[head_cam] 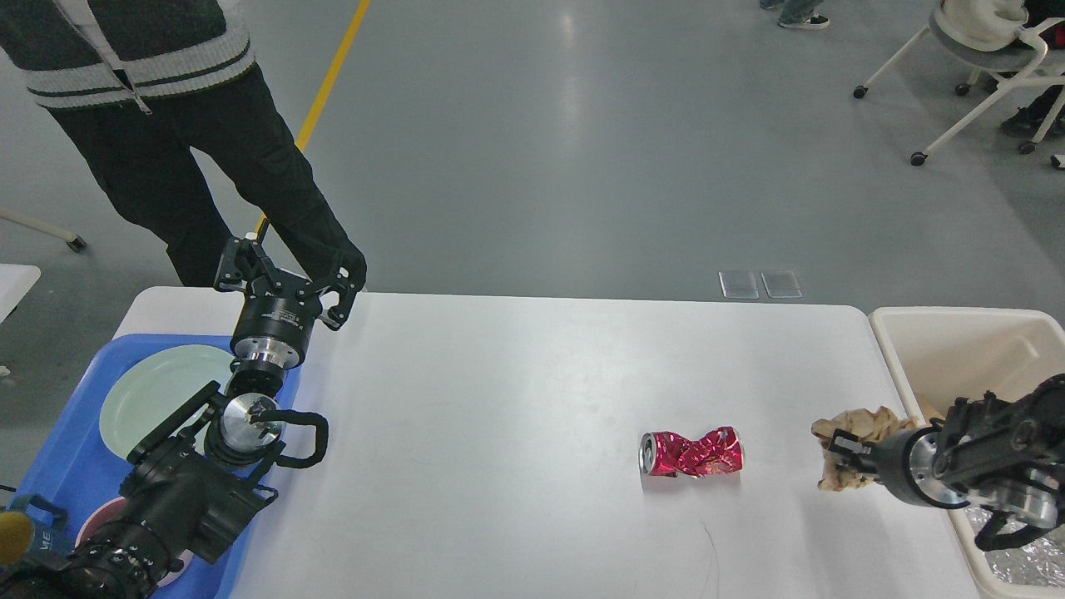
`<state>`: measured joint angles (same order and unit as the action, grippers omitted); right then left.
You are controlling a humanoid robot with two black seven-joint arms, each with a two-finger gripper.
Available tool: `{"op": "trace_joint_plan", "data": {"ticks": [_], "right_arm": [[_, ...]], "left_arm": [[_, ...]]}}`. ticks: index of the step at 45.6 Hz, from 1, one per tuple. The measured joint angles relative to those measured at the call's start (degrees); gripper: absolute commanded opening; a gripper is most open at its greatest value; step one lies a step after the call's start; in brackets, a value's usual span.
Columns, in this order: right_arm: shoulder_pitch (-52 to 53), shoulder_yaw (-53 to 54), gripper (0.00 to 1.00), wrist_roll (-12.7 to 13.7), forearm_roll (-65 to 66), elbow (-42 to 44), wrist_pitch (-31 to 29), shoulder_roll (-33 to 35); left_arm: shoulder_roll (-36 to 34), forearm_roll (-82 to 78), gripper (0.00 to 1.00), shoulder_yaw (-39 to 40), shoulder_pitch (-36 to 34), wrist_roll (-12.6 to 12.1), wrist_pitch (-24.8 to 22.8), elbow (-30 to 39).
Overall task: Tidy desktop
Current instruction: 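Lift the brown paper and drop it into the beige bin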
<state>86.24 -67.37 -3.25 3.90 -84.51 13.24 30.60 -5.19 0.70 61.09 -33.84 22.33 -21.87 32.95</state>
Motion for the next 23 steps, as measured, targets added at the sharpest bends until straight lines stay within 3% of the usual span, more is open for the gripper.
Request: {"op": "trace_joint_plan", "data": {"ticks": [5,17,23], "right_arm": [[8.0,-1.7,0.0,-0.1,2.0,-0.1,-7.3,2.0],[34.0,1.5,0.0,-0.2,1.8,-2.7,-39.4,0.4],[43.4,3.7,0.0,-0.2,1.6,-6.5,-44.4,-2.4]], "left_arm": [[0.0,0.0,0.97,0.0,0.0,0.0,0.0,0.0],[0.0,0.0,0.97,0.0,0.0,0.0,0.0,0.0],[0.0,0.0,0.97,0.0,0.0,0.0,0.0,0.0]]}}
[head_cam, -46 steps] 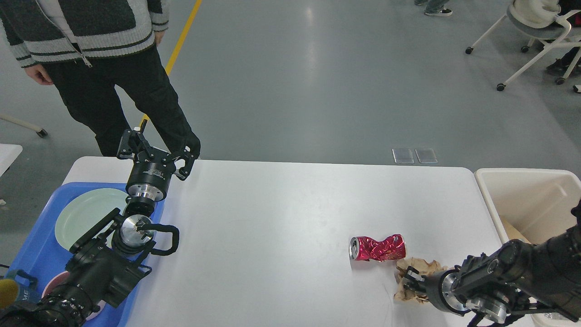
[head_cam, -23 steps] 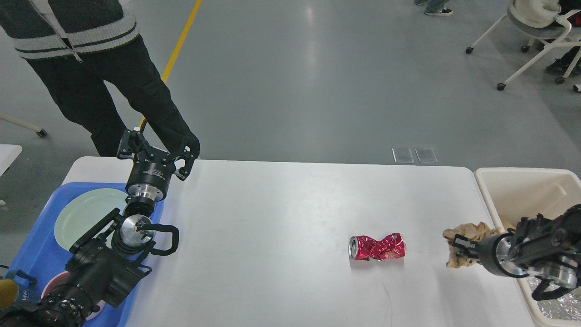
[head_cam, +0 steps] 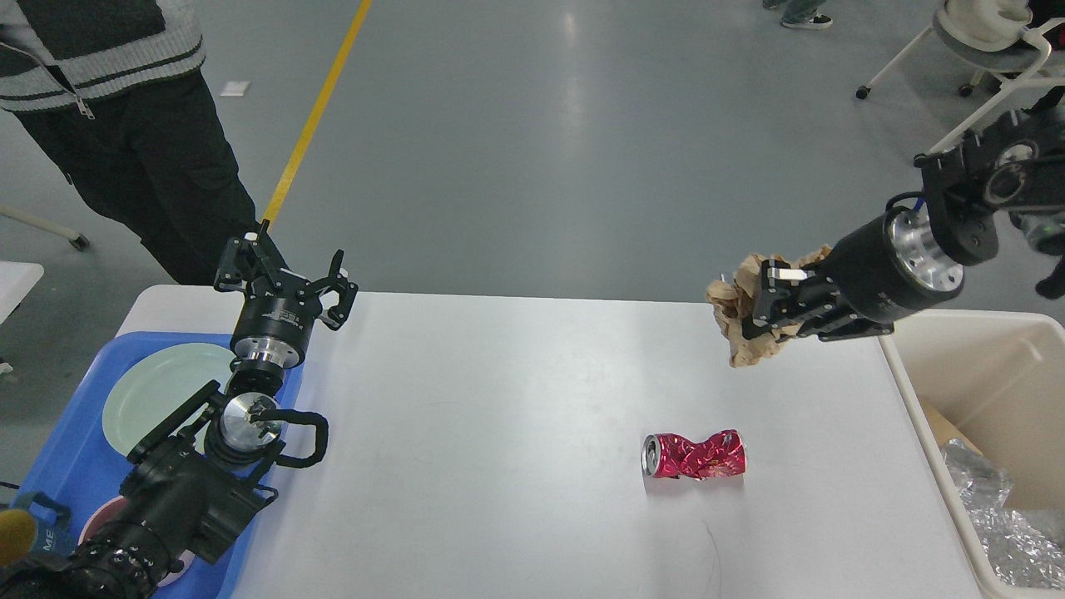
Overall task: Tidy desktop
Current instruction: 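Lift the brown paper and drop it into the beige bin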
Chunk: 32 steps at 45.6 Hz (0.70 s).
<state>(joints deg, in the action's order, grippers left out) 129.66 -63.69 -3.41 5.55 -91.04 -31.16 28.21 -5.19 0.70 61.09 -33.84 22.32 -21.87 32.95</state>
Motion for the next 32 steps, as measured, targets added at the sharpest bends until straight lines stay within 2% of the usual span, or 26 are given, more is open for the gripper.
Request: {"op": "trace_joint_plan", "data": {"ticks": [7,14,25,32], "right_arm": [[3.0,1.2,0.0,0.4,0.0,-0.8,1.4,-1.3],[-2.6,-3.7,0.0,0.7,0.6,4.3,4.8,0.5],[-23.2,-7.2,0.0,0.8,0.1,24.5,15.6,5.0],[-42.4,-6.8,0.0,0.8,-0.1,44.8,21.2,5.6]], "left_arm": [[0.0,0.0,0.97,0.0,0.0,0.0,0.0,0.0],[0.0,0.0,0.97,0.0,0.0,0.0,0.0,0.0],[0.0,0.0,0.97,0.0,0.0,0.0,0.0,0.0],[0.0,0.0,0.97,0.0,0.0,0.0,0.0,0.0]]}}
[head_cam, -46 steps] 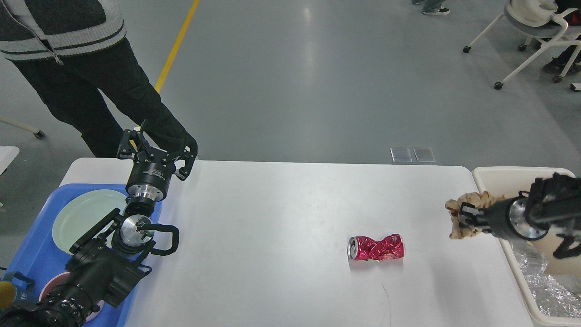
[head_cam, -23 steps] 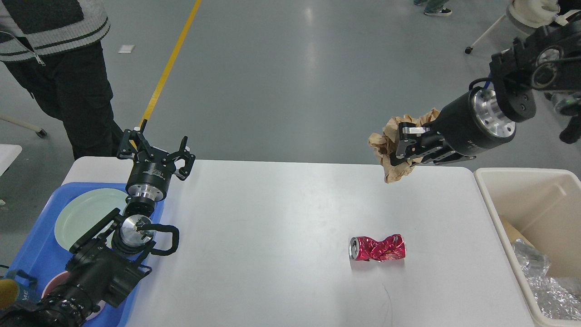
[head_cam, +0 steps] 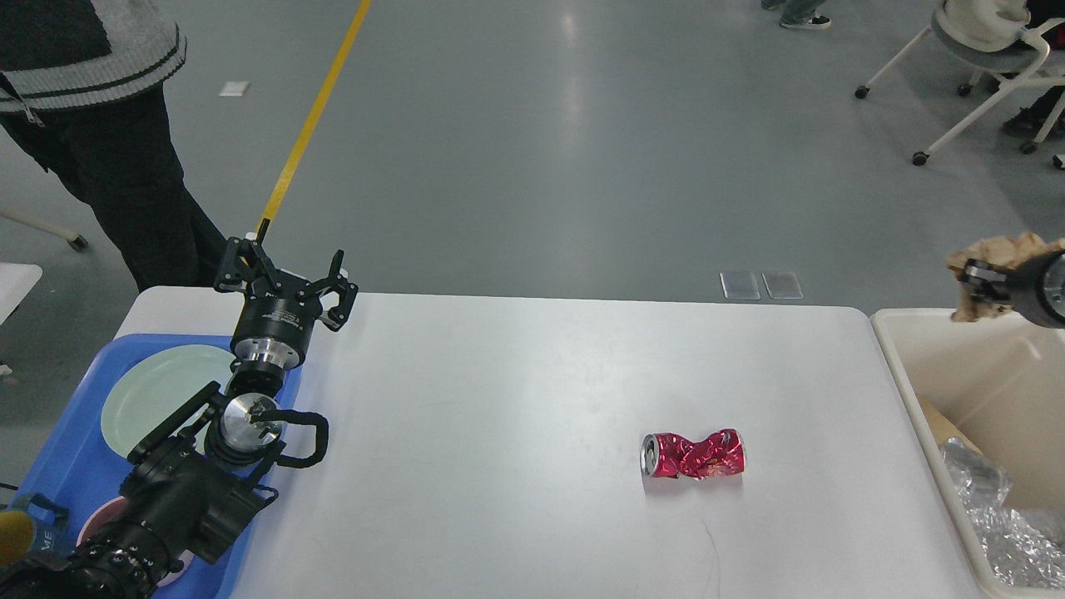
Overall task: Tidy desktop
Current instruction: 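Lift the brown paper and drop it into the beige bin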
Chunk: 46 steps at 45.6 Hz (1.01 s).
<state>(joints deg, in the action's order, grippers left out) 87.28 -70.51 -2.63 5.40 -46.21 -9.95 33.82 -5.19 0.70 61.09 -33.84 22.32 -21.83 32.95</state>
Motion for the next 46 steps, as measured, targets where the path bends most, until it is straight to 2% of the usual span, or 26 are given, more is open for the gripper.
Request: {"op": "trace_joint_plan", "data": {"ticks": [2,10,17,18,19,20,21,22,37,46], "right_arm": [[-8.5,0.5,0.0,0.1,-0.4,9.3,2.9,0.0],[-30.6,4.3,0.0,1.4,-8.8,33.0,7.1,-2.7],[-38.6,7.8,0.0,2.9,-16.4,40.1,8.8,-4.8],[-38.9,8.2,0.28,3.0,-16.8,40.3,9.1,-4.9],[-39.2,8.5,0.89,3.0,-17.0,40.5,9.4,-4.9],[-39.4,8.9,1.0,3.1,-17.2,40.6,9.7,-4.9],[-39.7,9.2,0.93,3.2,-17.4,40.7,9.9,-5.0],[-40.0,9.5,1.0,3.2,-17.5,40.7,10.0,-5.0],[-41.6,12.5,1.0,3.2,-17.6,40.5,10.7,-5.0],[-37.3,12.8,1.0,3.1,-17.5,37.5,10.1,-5.0]], "left_arm": [[0.0,0.0,0.97,0.0,0.0,0.0,0.0,0.0],[0.0,0.0,0.97,0.0,0.0,0.0,0.0,0.0],[0.0,0.0,0.97,0.0,0.0,0.0,0.0,0.0],[0.0,0.0,0.97,0.0,0.0,0.0,0.0,0.0],[0.0,0.0,0.97,0.0,0.0,0.0,0.0,0.0],[0.0,0.0,0.97,0.0,0.0,0.0,0.0,0.0],[0.0,0.0,0.97,0.0,0.0,0.0,0.0,0.0],[0.0,0.0,0.97,0.0,0.0,0.0,0.0,0.0],[0.0,0.0,0.97,0.0,0.0,0.0,0.0,0.0],[0.0,0.0,0.97,0.0,0.0,0.0,0.0,0.0]]}}
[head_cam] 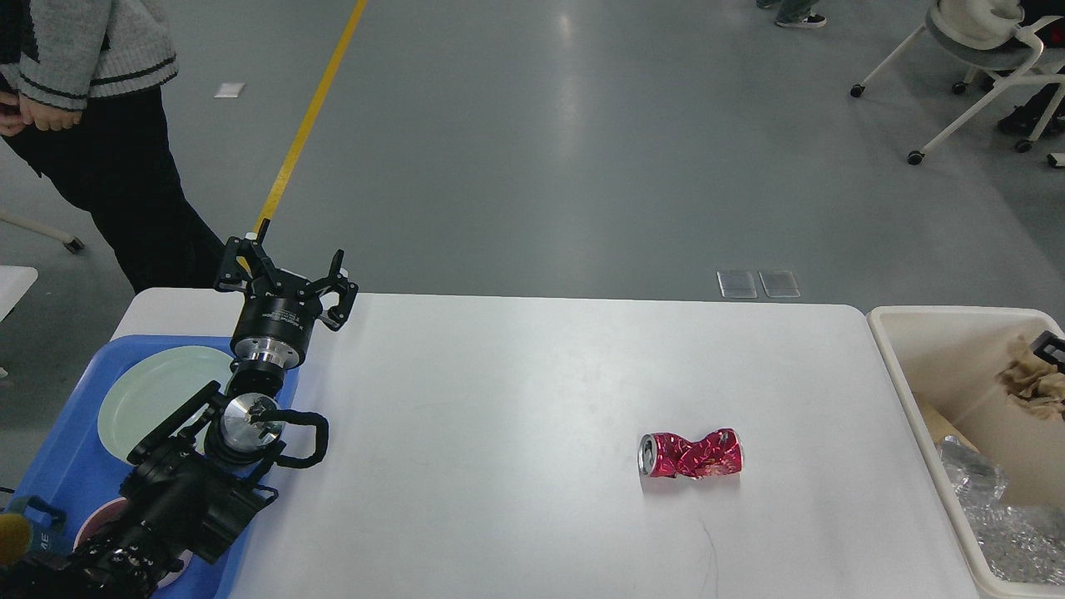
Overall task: Tidy desktop
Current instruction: 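Lift the brown paper and drop it into the beige bin, then move the right gripper down to the red crushed can and grasp it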
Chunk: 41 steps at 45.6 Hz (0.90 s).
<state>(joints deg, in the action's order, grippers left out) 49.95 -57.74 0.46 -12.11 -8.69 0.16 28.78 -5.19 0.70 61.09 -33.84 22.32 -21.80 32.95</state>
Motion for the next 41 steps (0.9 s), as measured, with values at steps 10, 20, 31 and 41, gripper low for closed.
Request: {"op": "trace_joint_plan", "data": {"ticks": [10,20,31,41], "right_arm": [[11.9,0.2,1.0,0.0,0.2,-11.9,-0.2,0.7],[34.0,0.0,1.0,-0.3,0.9,-38.1,-3.6,3.2],[55.8,-1.0,1.0,-0.6,1.2,-71.0,-11.2,4.2],[59.7,-4.1,1.0,-0.6,0.4,-80.4,-11.7,-6.6]], "left_arm": [[0.0,0.0,0.97,0.0,0.0,0.0,0.0,0.0],[0.0,0.0,0.97,0.0,0.0,0.0,-0.1,0.0],[0.0,0.0,0.97,0.0,0.0,0.0,-0.1,0.0],[0.0,0.0,0.97,0.0,0.0,0.0,0.0,0.0]]}}
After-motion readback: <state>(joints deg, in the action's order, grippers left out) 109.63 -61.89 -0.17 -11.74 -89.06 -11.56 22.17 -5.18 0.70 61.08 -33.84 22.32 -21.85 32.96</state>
